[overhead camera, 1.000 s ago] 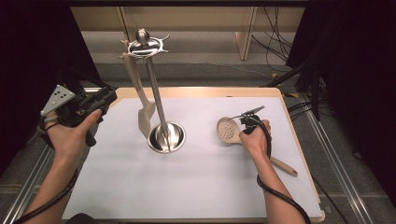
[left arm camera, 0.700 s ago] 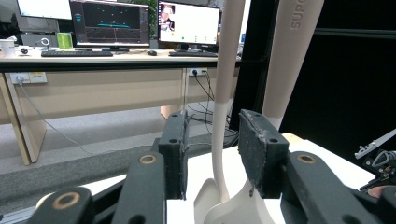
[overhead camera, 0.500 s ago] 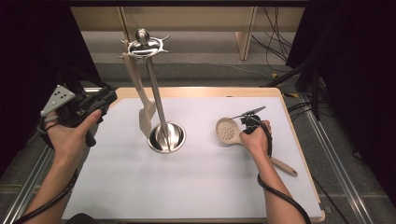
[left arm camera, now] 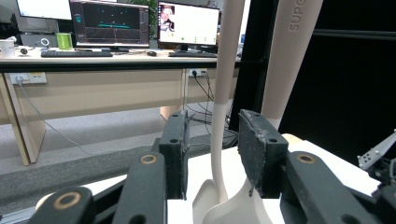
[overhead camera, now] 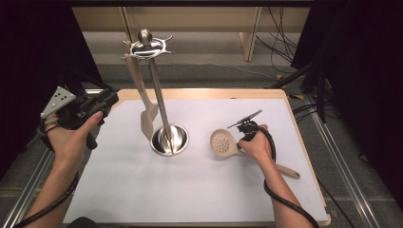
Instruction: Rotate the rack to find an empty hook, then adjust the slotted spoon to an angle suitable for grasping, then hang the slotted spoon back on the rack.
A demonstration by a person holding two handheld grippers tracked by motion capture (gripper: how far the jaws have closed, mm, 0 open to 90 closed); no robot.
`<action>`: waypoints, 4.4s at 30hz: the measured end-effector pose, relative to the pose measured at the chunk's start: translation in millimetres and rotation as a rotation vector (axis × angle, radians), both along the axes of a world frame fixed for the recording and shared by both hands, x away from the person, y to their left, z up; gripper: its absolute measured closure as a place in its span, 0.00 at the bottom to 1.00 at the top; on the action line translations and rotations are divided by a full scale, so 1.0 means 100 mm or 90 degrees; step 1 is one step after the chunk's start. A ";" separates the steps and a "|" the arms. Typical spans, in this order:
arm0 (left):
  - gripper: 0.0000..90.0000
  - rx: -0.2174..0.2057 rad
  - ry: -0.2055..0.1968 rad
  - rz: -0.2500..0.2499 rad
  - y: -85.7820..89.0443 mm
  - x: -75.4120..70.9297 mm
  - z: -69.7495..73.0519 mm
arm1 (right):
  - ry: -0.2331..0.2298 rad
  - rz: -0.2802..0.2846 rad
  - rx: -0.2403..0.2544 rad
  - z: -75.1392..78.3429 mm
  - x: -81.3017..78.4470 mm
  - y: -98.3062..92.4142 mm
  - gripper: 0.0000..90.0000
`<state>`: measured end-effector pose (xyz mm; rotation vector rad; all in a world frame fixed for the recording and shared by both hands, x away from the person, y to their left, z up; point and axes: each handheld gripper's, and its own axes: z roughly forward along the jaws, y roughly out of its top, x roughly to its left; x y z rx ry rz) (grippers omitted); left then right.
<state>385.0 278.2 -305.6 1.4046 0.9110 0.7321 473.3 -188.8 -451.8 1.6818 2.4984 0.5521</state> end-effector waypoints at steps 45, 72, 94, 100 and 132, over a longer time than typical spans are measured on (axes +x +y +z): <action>0.70 -0.002 0.003 -0.002 0.01 0.01 0.00 | 0.029 0.056 -0.016 -0.09 -0.19 0.35 1.00; 0.69 0.001 0.009 0.000 0.01 0.03 -0.02 | 0.032 0.191 -0.033 0.00 -0.90 0.42 0.98; 0.68 -0.007 0.018 0.010 0.00 0.05 -0.03 | 0.010 -0.025 -0.026 0.17 -1.31 -0.44 0.95; 0.68 -0.007 0.019 0.009 -0.01 0.05 -0.03 | 0.028 -0.032 -0.030 0.17 -1.33 -0.53 1.00; 0.68 -0.002 0.023 -0.003 -0.04 -0.01 -0.04 | 0.112 -0.097 -0.069 0.13 -1.23 -0.70 1.00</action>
